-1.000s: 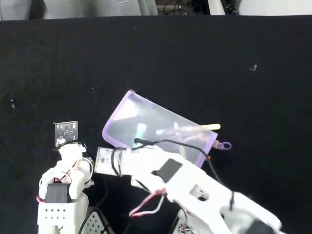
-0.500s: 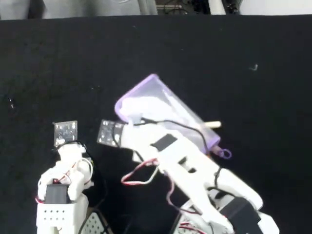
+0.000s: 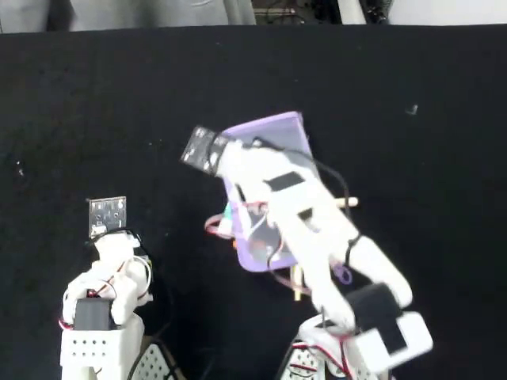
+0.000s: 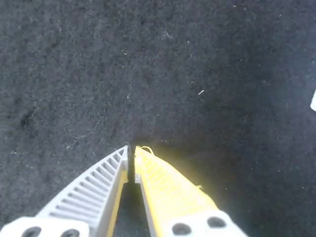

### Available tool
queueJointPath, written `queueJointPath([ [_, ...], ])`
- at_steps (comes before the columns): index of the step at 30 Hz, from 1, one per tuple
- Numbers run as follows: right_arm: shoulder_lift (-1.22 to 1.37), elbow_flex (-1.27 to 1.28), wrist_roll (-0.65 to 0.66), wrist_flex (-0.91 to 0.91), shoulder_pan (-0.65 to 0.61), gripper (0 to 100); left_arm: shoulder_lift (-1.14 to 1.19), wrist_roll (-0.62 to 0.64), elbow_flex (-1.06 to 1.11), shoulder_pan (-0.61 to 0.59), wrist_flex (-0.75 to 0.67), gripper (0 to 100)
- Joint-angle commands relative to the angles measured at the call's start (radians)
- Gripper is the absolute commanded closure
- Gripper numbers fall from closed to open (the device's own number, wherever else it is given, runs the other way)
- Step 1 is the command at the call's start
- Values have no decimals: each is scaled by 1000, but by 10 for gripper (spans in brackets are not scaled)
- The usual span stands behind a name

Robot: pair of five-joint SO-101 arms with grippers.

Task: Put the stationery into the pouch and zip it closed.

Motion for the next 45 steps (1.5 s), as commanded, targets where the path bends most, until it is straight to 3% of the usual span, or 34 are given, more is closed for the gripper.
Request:
queueJointPath([
  [1,-10,-124,11,68,72,694,-5,-2,25,10,-18,970],
  [18,-797,-162,2,1054,83,694,-5,-2,25,10,-18,970],
  [22,-897,-127,-80,1226,83,694,-5,-2,25,10,-18,970],
  [25,-941,-18,-135,1238,92,694,-5,-2,25,10,-18,970],
  [34,-877,56,-37,1208,324,695,-5,-2,25,12,-18,970],
  [38,-855,65,68,1232,339,695,-5,-2,25,10,-18,970],
  [45,-769,90,69,1200,339,695,-5,-2,25,10,-18,970],
])
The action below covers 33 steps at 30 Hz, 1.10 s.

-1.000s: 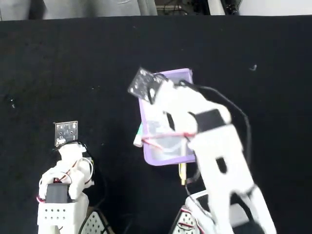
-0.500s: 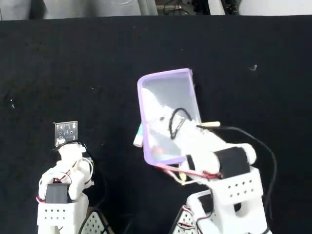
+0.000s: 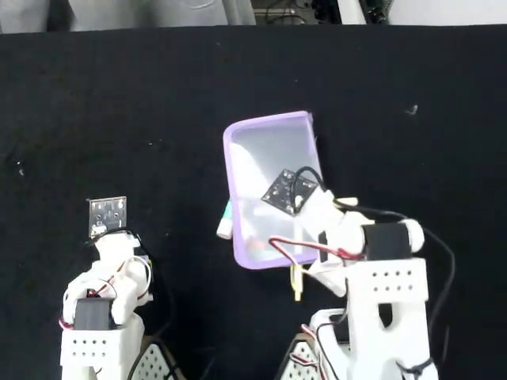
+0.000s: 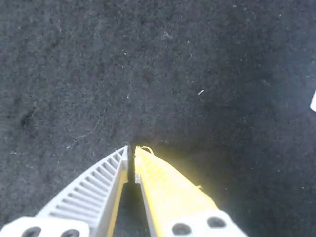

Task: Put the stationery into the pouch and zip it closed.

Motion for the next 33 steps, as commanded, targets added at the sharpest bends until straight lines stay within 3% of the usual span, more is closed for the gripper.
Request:
queueJointPath([
  [1,62,4,5,3,12,695,-5,-2,25,10,-18,970],
  [8,209,13,-12,-2,12,695,-5,-2,25,10,-18,970],
  [18,306,65,-57,-204,15,699,-5,-2,25,10,-18,970],
  [27,308,91,-52,-339,14,966,-5,-2,25,10,-18,970],
  [33,302,42,-52,-339,12,977,-5,-2,25,10,-18,970],
])
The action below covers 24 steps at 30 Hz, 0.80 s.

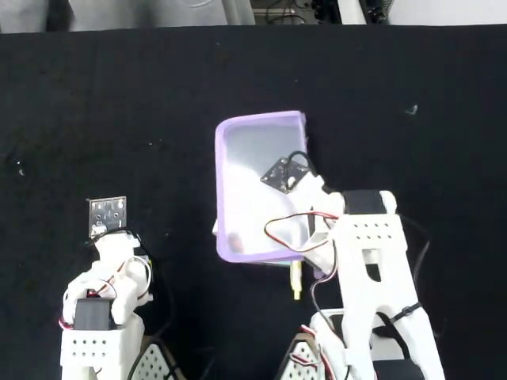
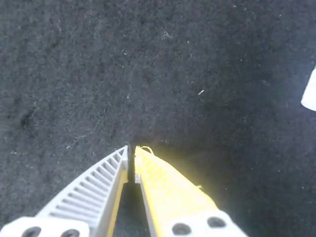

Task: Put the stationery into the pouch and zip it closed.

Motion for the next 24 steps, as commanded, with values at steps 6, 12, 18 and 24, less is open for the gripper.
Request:
queueJointPath([
  [6,-1,-171,-12,-43,5,978,-5,-2,25,10,-18,970],
  [12,1,-183,-12,-176,3,979,-5,-2,25,10,-18,970],
  [18,1,-182,-12,-204,3,970,-5,-2,25,10,-18,970],
  [24,-1,-134,-11,-207,3,761,-5,-2,25,10,-18,970],
])
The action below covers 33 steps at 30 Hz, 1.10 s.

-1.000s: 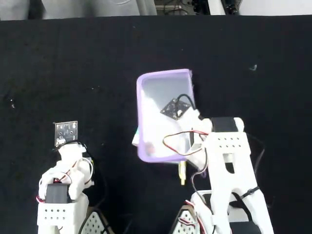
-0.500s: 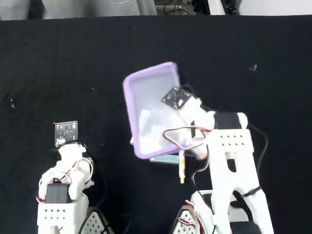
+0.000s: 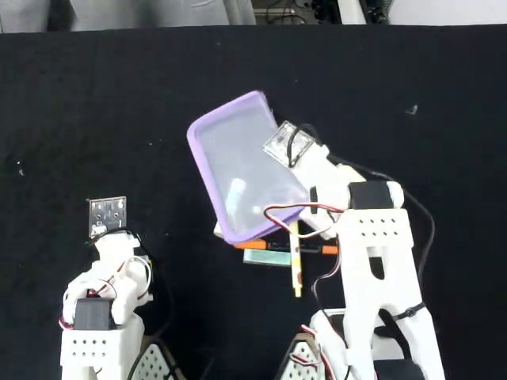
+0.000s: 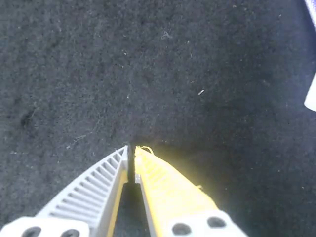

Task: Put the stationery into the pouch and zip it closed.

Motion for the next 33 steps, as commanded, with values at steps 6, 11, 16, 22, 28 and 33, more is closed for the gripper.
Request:
queueJointPath([
  [6,-7,64,-3,-21,8,702,-5,-2,25,10,-18,970],
  [11,-7,116,-3,-20,12,717,-5,-2,25,10,-18,970],
  [16,-8,104,0,-20,109,716,-5,-2,25,10,-18,970],
  [22,-8,93,100,-11,259,716,-5,-2,25,10,-18,970],
  [28,-8,124,130,35,241,716,-5,-2,25,10,-18,970],
  [33,-8,269,124,-124,163,716,-5,-2,25,10,-18,970],
])
